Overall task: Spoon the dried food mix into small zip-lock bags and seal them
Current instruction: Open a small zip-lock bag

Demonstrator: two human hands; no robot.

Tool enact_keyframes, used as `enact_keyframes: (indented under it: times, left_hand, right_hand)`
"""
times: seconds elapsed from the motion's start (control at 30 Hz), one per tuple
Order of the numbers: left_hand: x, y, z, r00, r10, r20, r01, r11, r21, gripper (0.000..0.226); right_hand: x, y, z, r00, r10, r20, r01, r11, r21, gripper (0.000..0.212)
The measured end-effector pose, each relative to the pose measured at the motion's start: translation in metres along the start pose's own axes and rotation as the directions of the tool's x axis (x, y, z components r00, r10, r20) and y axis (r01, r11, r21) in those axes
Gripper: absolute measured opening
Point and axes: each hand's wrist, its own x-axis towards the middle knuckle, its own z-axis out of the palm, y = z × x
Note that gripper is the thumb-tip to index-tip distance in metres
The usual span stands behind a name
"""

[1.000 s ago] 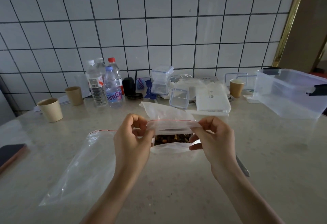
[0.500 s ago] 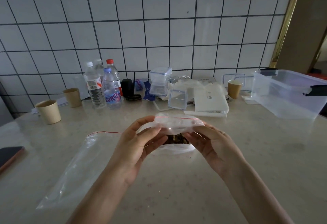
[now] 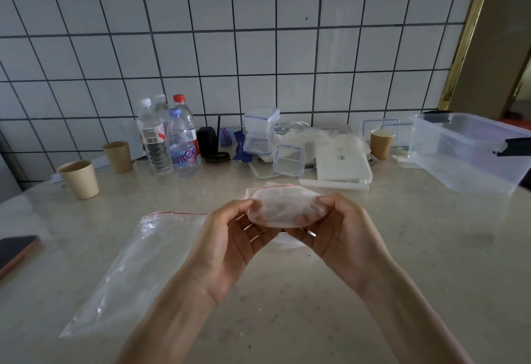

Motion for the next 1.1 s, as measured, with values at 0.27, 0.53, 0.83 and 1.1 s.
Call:
enact_keyframes:
  times: [0.27, 0.53, 0.83, 1.1]
  left_hand:
    - [-0.001, 0.001, -0.004, 0.994, -0.009, 0.113, 0.007, 1.000, 0.017, 0.033]
    - [-0.006, -0.013, 0.002, 0.949, 0.316, 0.020, -0.275, 0.790, 0.548, 0.011]
    - [0.006, -0.013, -0.011, 0.837, 0.531, -0.134, -0.307, 0.658, 0.688, 0.013]
    - [0.010, -0.014, -0.015, 0.879, 0.435, -0.195, -0.256, 0.776, 0.577, 0.018]
  right_hand:
    - [-0.003, 0.001, -0.004, 0.998, 0.013, 0.055, -0.004, 0.987, -0.158, 0.048]
    - [-0.005, 0.010, 0.004, 0.958, -0.226, -0.175, 0.106, 0.850, -0.517, 0.016]
    - [-0.004, 0.010, 0.004, 0.860, -0.368, -0.355, 0.151, 0.845, -0.512, 0.011]
    - [-0.004, 0.008, -0.004, 0.926, -0.174, -0.336, 0.086, 0.961, -0.263, 0.012]
